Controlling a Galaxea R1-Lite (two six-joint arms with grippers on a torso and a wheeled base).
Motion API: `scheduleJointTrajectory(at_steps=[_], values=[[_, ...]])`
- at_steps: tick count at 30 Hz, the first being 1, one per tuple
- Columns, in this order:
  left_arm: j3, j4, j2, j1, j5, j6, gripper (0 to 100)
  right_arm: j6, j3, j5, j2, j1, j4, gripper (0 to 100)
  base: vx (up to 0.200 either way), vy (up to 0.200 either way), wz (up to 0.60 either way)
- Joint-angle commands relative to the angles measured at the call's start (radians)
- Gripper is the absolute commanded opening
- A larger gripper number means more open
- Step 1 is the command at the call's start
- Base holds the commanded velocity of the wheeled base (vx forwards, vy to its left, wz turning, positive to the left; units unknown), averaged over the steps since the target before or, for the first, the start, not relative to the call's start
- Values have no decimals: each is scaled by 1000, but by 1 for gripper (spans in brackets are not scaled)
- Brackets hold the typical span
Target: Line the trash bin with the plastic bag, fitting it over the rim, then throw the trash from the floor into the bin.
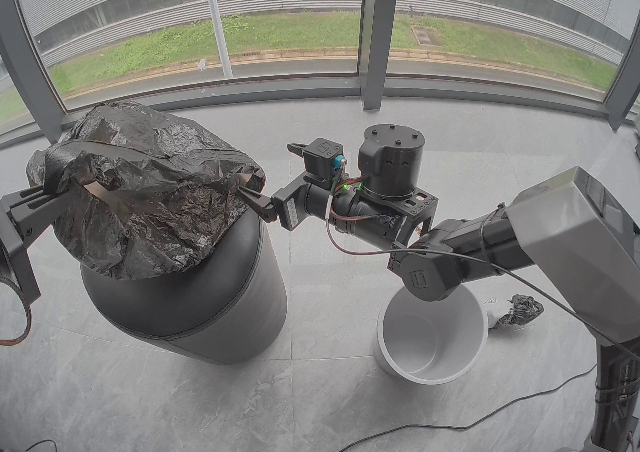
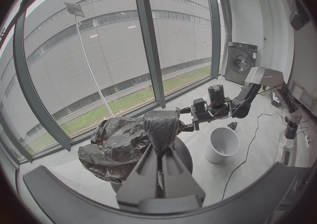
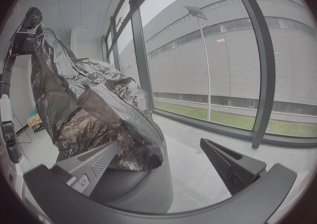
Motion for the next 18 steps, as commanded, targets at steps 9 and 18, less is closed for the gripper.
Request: scheduleJointTrajectory(at_steps=[9, 18], values=[[0, -50, 1, -13, -24, 31, 0, 0, -154, 55, 146, -5, -30, 100, 0, 0, 0], [23, -52, -7, -18, -24, 31, 0, 14, -179, 65, 160, -33, -76, 0, 0, 0, 0]])
